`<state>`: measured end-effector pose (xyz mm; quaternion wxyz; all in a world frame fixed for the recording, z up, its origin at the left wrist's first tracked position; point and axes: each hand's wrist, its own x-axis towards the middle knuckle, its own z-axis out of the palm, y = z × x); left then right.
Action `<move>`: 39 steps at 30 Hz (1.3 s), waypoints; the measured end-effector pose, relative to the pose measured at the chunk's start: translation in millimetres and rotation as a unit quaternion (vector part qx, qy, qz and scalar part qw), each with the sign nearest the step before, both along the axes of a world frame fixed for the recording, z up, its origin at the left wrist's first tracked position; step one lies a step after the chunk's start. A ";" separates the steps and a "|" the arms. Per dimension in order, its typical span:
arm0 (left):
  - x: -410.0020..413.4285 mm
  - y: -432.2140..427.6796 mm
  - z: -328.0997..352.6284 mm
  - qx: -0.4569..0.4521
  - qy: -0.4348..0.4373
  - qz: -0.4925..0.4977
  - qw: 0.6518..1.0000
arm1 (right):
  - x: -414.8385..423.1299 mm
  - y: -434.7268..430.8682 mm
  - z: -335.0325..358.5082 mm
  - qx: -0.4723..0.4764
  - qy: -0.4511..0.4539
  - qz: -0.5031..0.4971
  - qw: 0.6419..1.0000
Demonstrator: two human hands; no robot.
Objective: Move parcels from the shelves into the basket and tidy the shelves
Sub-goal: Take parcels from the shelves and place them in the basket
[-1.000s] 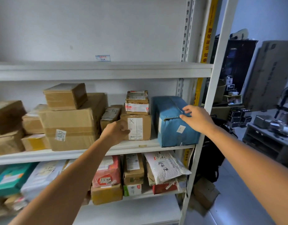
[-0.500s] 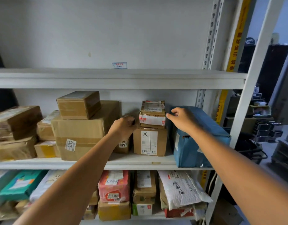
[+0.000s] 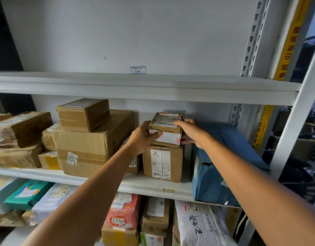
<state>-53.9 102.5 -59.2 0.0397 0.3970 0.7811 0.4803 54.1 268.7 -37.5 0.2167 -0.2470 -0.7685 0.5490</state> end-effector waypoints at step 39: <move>83.1 -447.4 -36.6 0.190 -0.188 0.150 0.952 | 1.3 -411.5 -41.2 -0.014 0.078 0.322 0.943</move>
